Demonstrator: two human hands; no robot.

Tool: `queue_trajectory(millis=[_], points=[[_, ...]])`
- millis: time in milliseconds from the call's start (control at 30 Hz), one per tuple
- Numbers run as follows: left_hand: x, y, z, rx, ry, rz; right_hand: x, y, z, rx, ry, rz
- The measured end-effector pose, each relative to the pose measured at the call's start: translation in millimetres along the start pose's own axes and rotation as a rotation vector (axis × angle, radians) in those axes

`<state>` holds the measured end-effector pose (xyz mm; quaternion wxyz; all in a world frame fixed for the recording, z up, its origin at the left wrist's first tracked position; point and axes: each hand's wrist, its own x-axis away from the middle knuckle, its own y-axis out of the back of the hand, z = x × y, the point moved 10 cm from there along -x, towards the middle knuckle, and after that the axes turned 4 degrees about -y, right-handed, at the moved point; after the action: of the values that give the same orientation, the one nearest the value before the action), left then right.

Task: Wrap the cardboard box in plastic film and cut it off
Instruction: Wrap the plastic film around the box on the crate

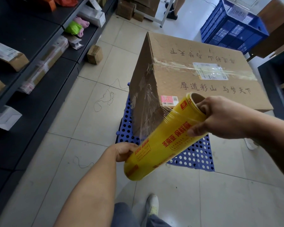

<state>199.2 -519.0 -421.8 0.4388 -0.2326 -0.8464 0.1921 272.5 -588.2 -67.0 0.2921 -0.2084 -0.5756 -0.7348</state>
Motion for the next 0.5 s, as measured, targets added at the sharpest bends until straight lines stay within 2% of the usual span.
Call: queue_trajectory(millis=[500], points=[[4, 58, -35, 0.080, -0.205, -0.539, -7, -7, -3, 0.072, -0.065, 0.013]])
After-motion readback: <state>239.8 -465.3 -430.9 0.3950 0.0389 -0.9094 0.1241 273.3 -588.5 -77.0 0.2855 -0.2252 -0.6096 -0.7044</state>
